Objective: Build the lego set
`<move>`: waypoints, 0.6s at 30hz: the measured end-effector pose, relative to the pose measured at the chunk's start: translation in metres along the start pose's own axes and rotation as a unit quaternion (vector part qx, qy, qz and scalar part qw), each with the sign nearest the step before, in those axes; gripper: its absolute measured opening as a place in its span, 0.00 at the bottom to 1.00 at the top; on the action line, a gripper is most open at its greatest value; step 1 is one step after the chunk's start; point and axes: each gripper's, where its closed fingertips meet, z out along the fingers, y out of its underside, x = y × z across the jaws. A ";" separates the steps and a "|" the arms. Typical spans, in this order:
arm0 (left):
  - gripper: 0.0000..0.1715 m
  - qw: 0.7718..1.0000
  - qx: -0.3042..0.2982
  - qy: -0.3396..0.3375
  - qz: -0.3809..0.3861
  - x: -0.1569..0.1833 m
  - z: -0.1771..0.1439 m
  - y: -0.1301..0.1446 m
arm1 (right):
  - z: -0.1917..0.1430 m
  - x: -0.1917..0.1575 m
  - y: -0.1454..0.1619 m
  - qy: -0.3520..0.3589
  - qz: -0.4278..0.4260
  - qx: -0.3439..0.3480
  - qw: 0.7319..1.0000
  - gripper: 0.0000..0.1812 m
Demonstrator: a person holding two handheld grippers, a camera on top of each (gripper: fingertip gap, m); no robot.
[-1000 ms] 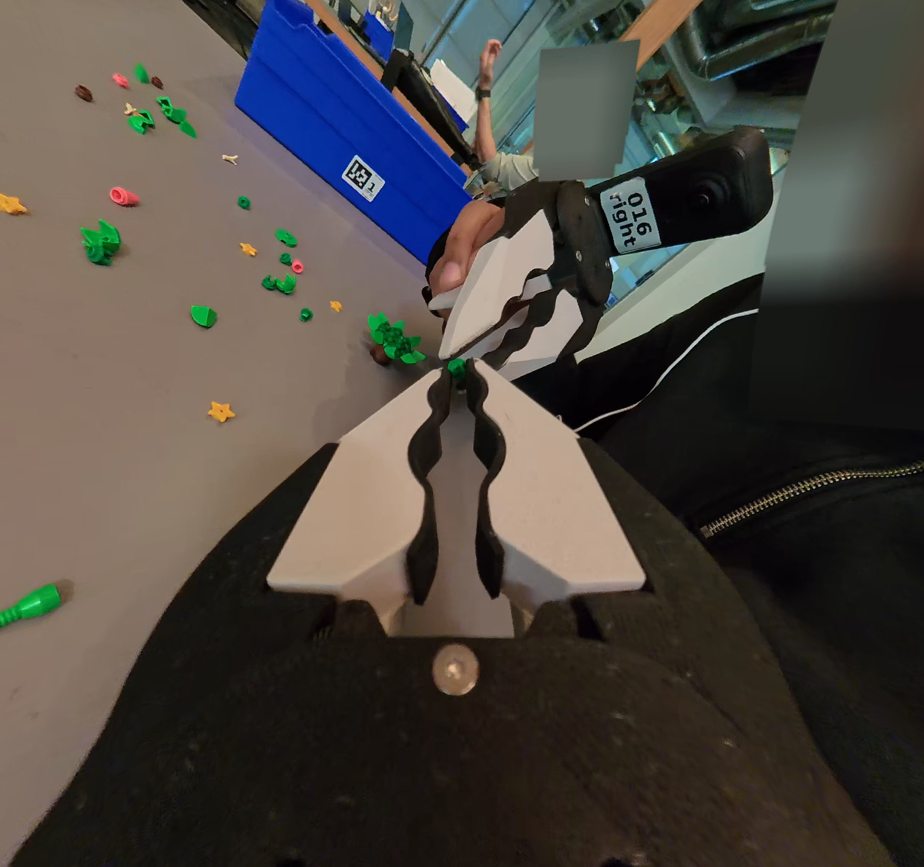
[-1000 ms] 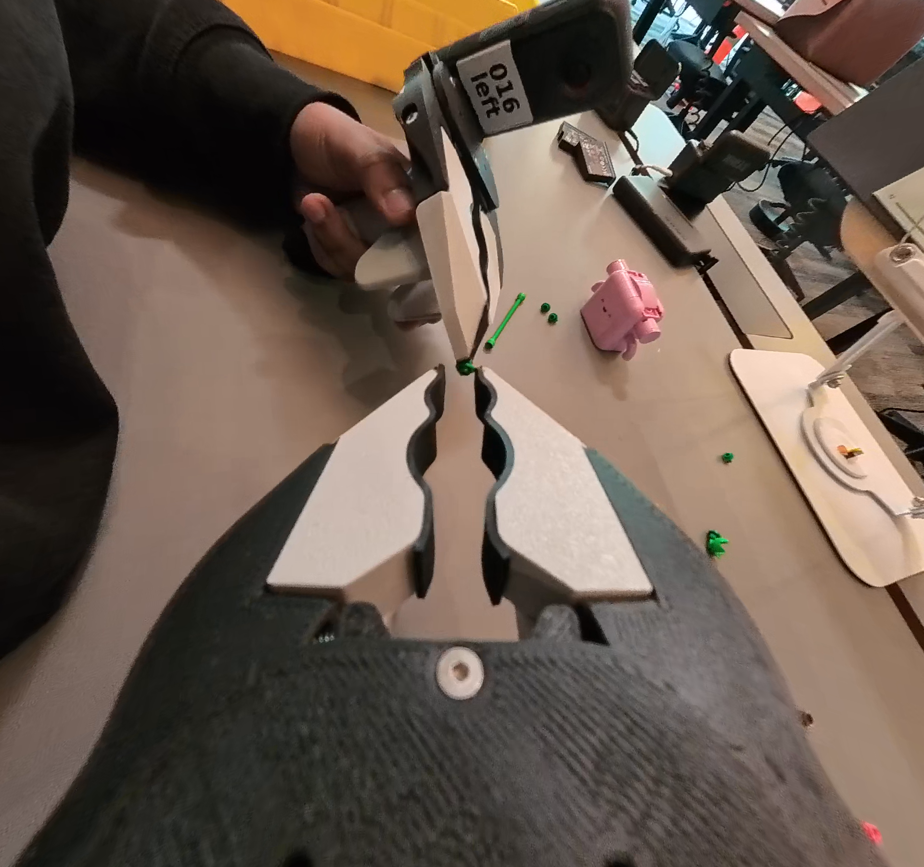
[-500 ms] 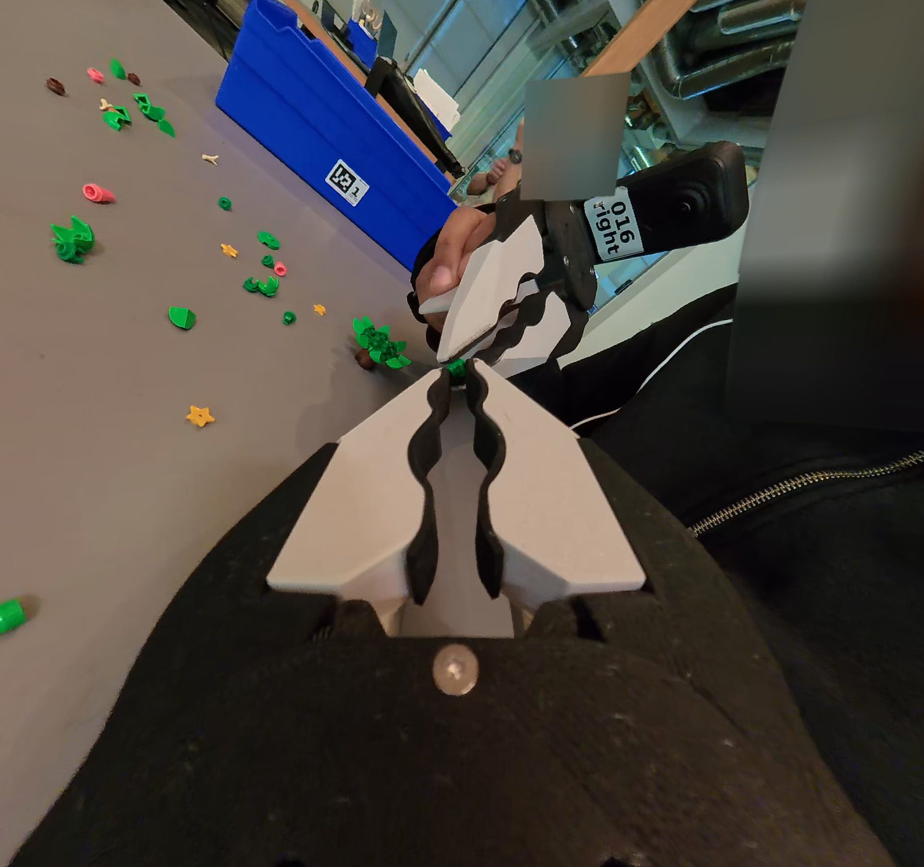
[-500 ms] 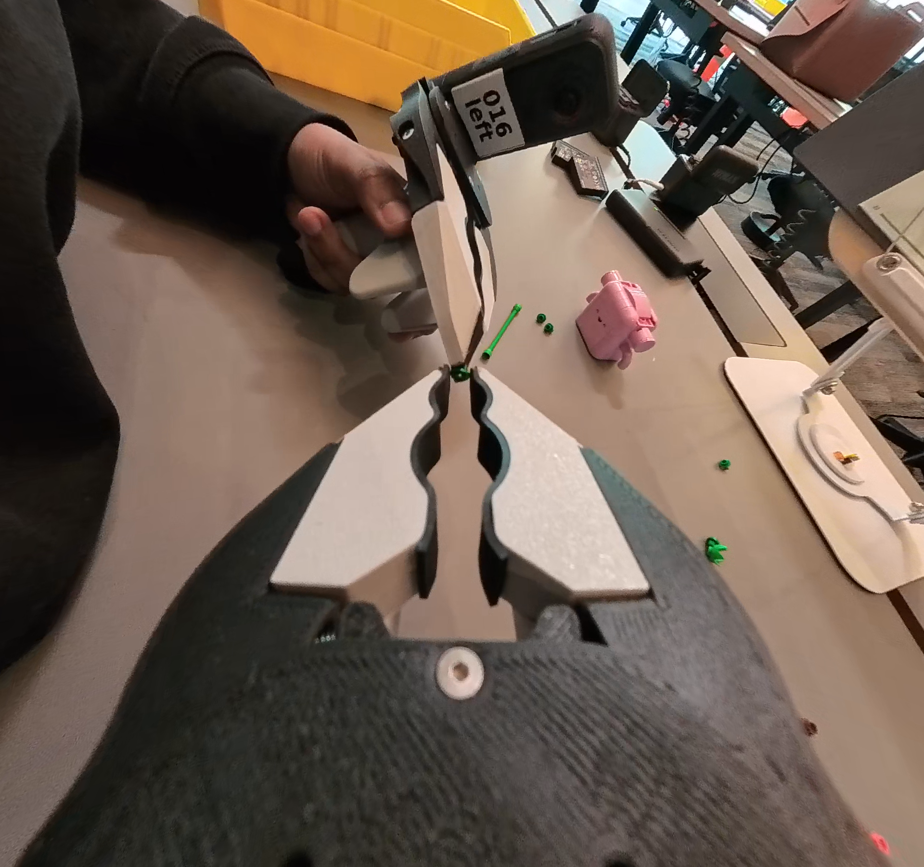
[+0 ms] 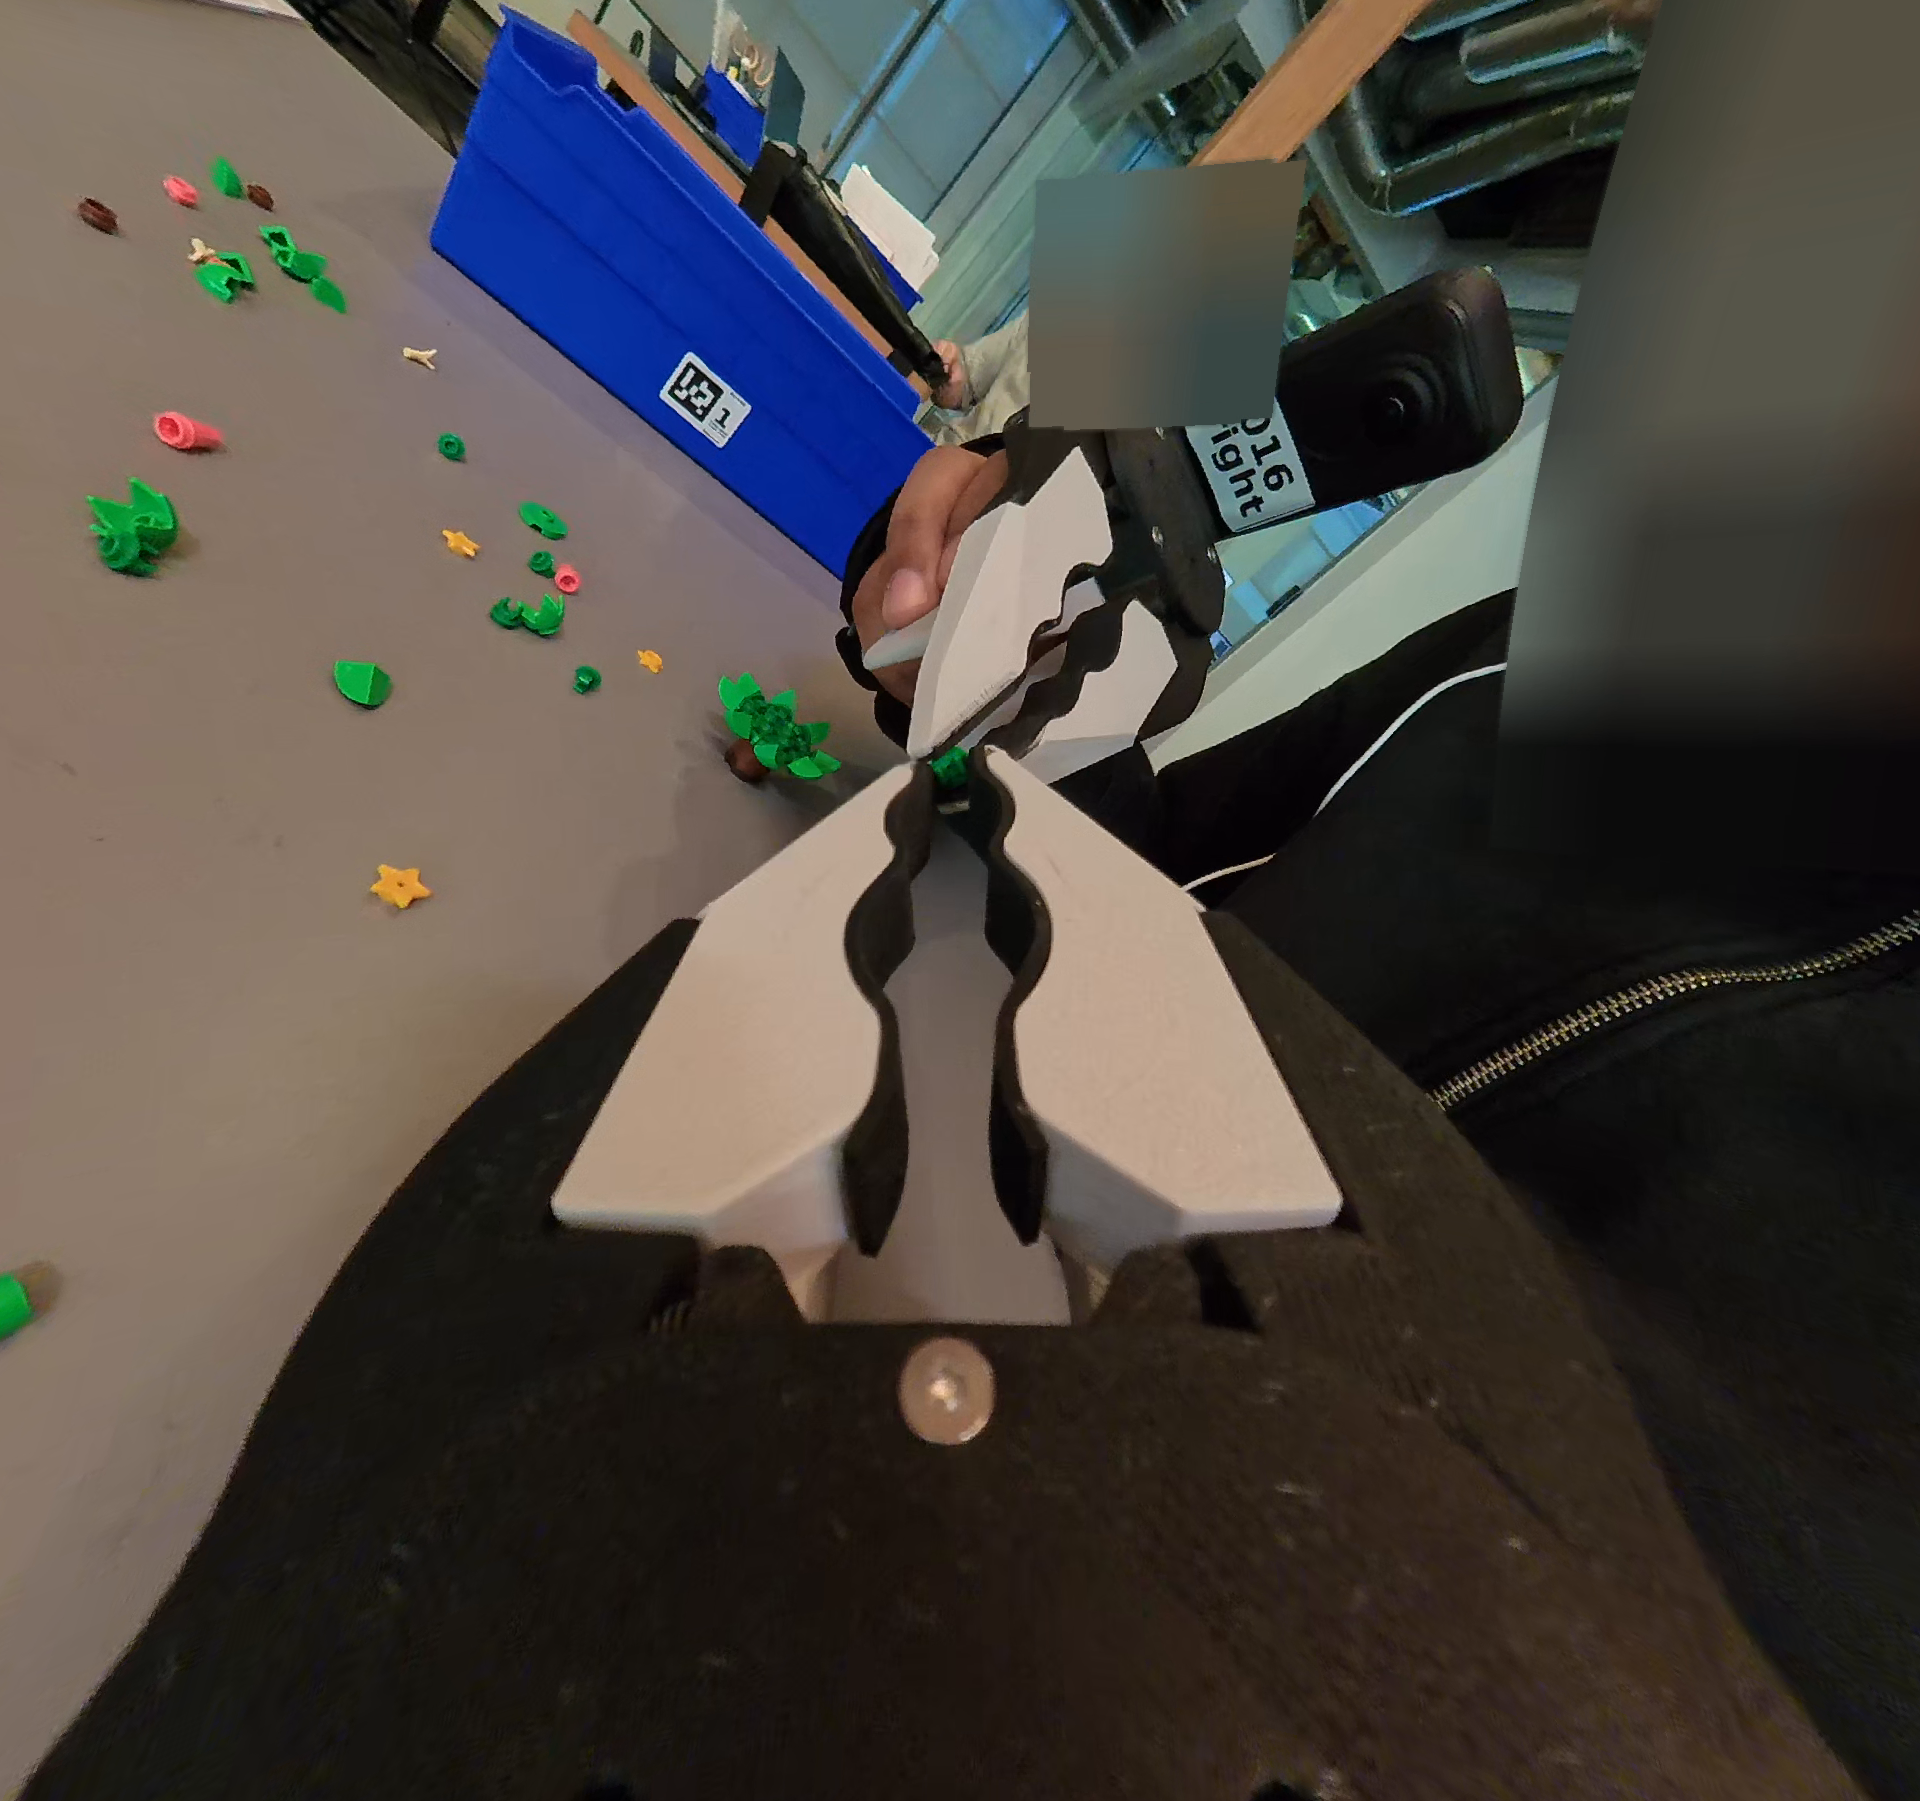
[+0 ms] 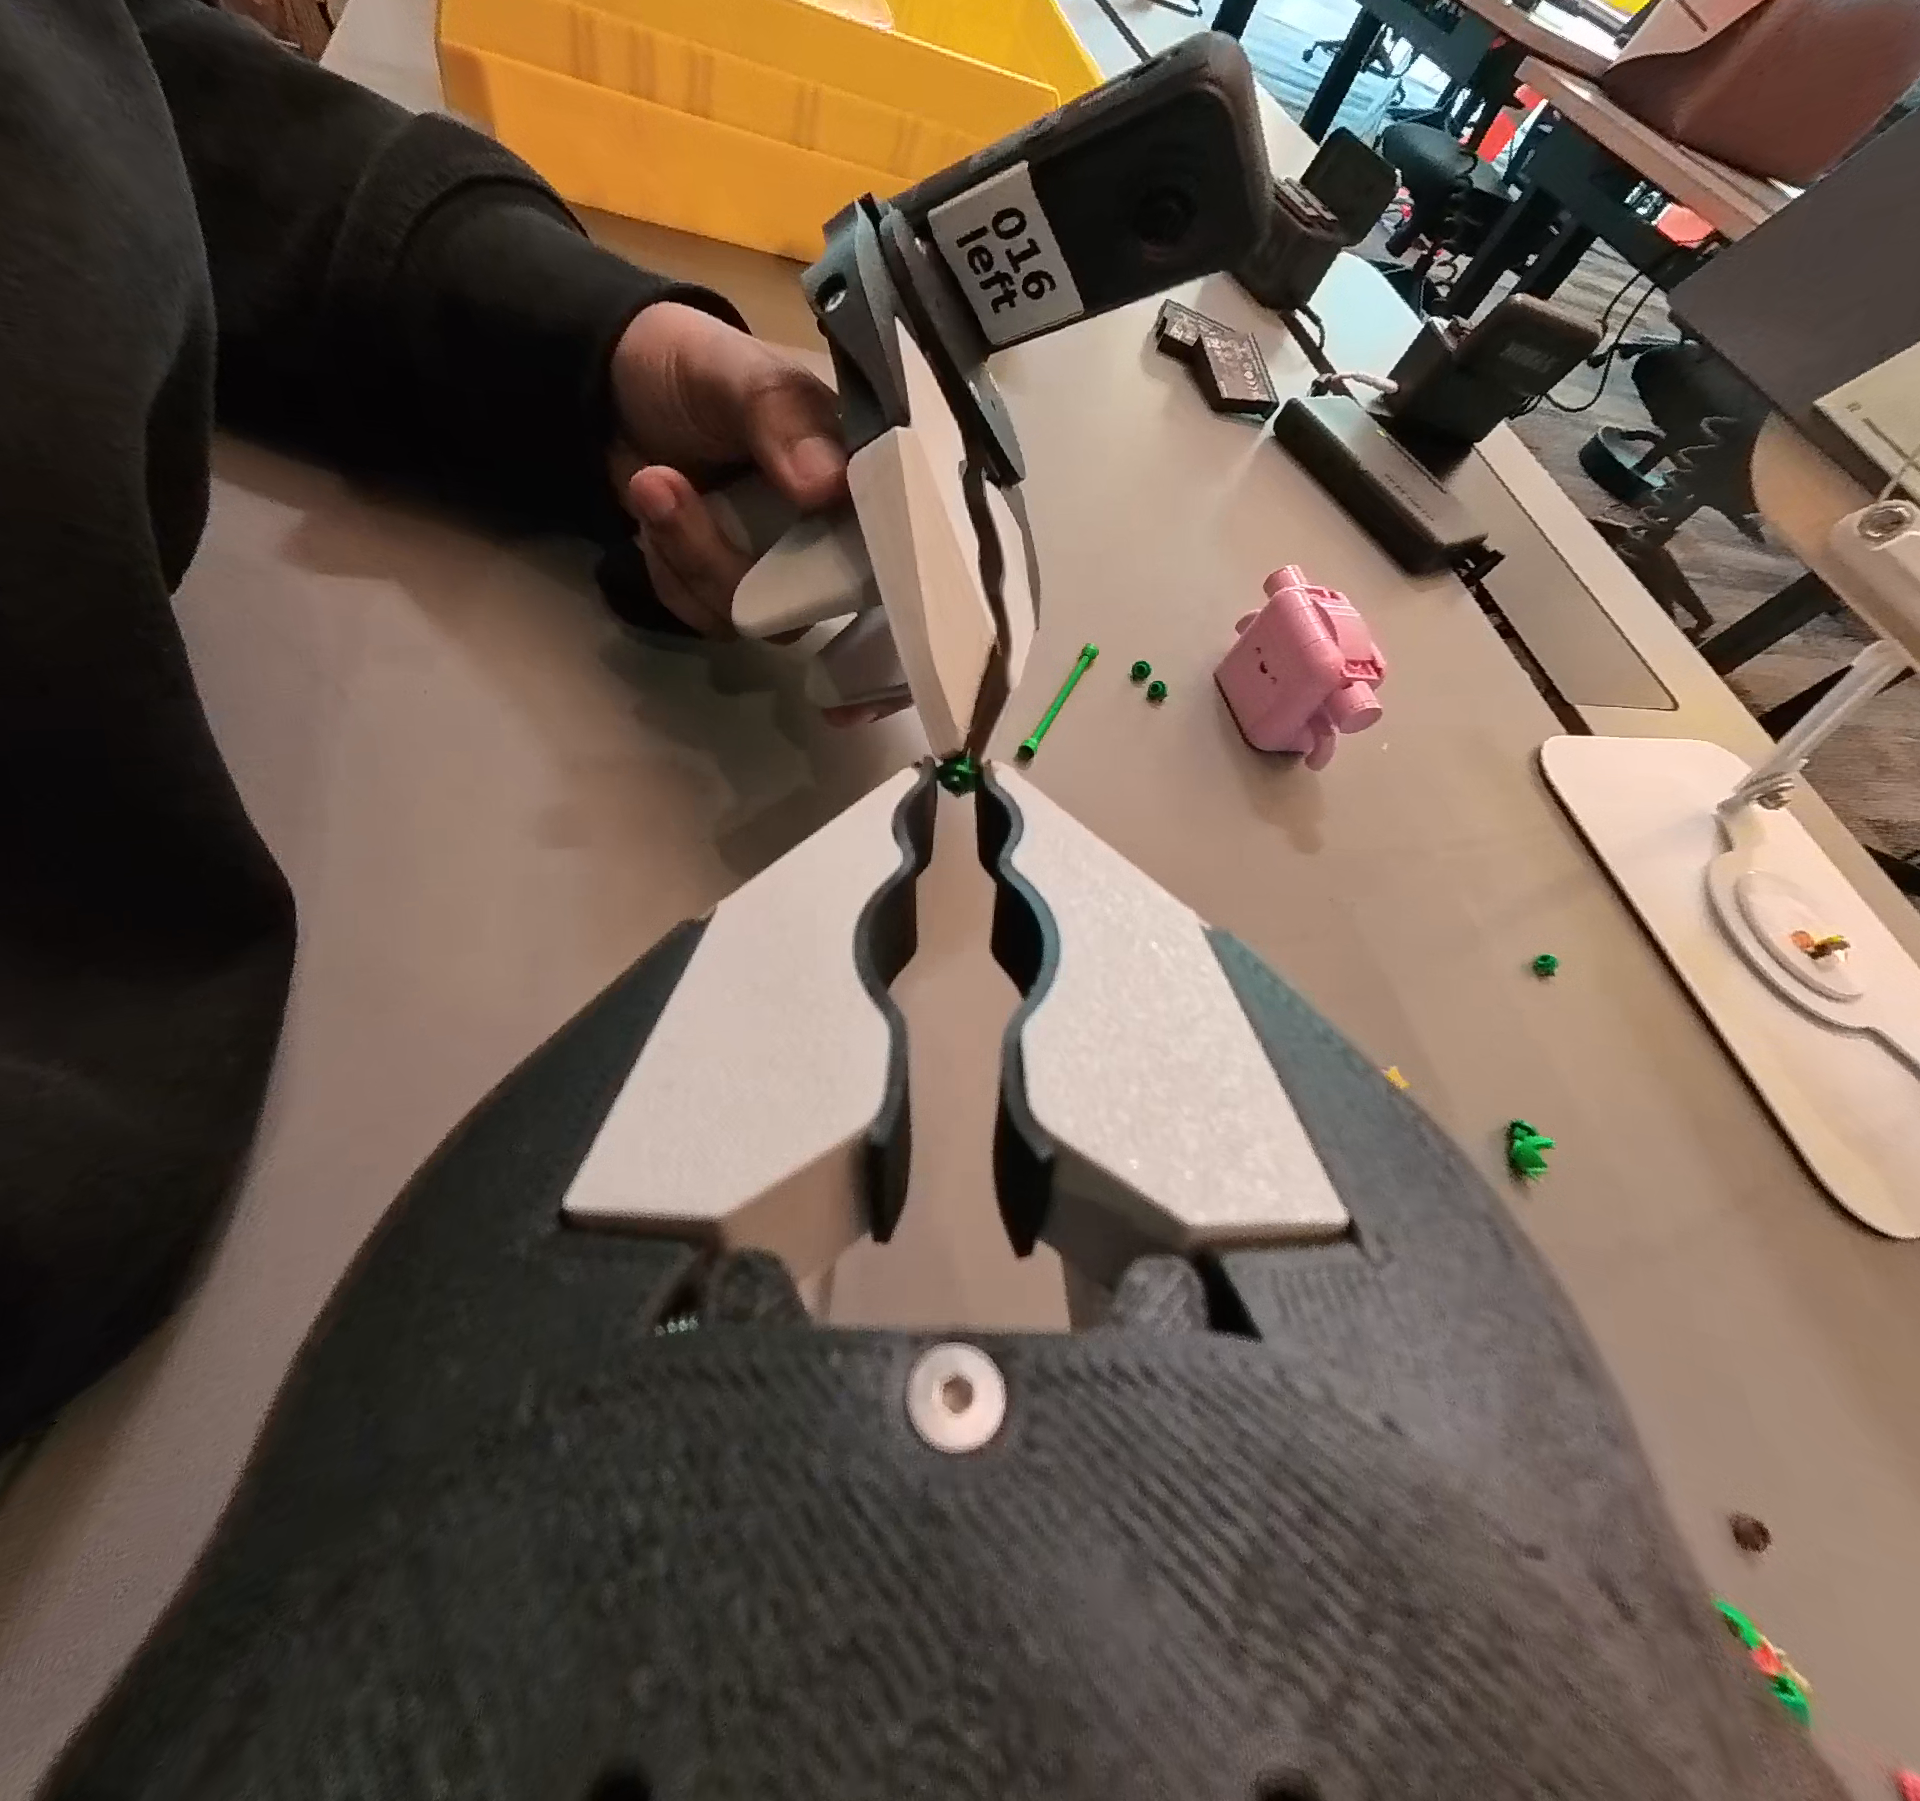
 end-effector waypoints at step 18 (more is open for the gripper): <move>0.07 0.997 0.023 -0.044 0.057 -0.006 -0.008 -0.011 | -0.001 0.005 0.001 -0.003 0.038 0.008 0.999 0.03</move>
